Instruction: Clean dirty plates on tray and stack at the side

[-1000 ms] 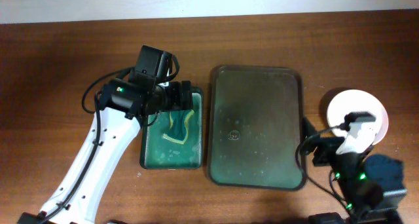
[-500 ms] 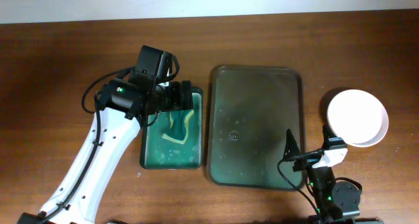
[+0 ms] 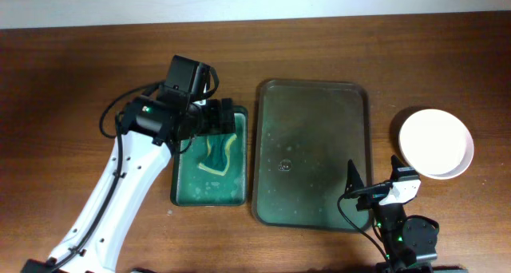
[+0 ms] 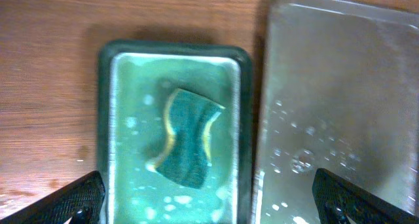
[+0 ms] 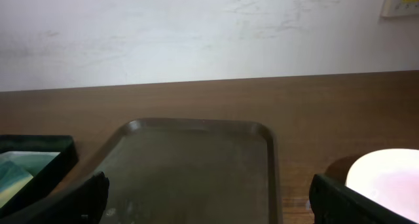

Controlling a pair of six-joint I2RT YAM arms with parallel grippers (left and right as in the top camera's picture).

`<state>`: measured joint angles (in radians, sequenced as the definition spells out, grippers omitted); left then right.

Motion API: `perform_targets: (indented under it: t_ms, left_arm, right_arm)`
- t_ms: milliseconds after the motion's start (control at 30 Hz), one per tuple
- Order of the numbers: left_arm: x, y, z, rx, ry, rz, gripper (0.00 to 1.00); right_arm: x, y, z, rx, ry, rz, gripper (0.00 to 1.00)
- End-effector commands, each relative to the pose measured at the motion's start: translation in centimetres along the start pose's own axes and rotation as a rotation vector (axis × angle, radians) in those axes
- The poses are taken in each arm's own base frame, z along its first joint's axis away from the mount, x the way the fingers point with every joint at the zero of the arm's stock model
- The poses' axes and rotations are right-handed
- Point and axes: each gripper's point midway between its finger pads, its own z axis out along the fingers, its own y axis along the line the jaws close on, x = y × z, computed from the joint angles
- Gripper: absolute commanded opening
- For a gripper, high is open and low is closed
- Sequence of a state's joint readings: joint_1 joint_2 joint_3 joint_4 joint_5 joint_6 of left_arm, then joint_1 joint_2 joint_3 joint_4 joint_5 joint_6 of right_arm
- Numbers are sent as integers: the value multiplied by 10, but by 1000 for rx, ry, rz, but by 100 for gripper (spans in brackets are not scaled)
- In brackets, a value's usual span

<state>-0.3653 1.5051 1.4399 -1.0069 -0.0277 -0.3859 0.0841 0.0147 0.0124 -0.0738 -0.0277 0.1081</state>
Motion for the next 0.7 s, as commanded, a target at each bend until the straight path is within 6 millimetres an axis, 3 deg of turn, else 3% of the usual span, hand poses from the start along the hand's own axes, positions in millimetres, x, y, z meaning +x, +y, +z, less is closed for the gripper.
perform_targets:
  t_ms: [0, 100, 200, 233, 333, 500, 667]
  left_arm:
    - [-10, 28, -36, -118, -149, -17, 100]
    - [-8, 50, -80, -141, -378, -58, 99]
    - [-1, 75, -97, -126, -539, -133, 99]
    - [9, 93, -100, -124, -622, -180, 99]
    - [36, 119, -98, -100, -778, -247, 99]
    - [75, 140, -91, -53, -1000, -292, 99]
    - [87, 153, -81, -38, -1163, -317, 99]
  right_arm:
    - [3, 4, 0, -20, 5, 3, 98]
    - [3, 4, 0, -20, 5, 3, 99]
    - [3, 4, 0, -20, 5, 3, 98]
    - [3, 4, 0, -20, 5, 3, 98]
    - [3, 4, 0, -20, 5, 3, 98]
    - [3, 4, 0, -20, 5, 3, 98]
    - [3, 4, 0, -20, 5, 3, 98]
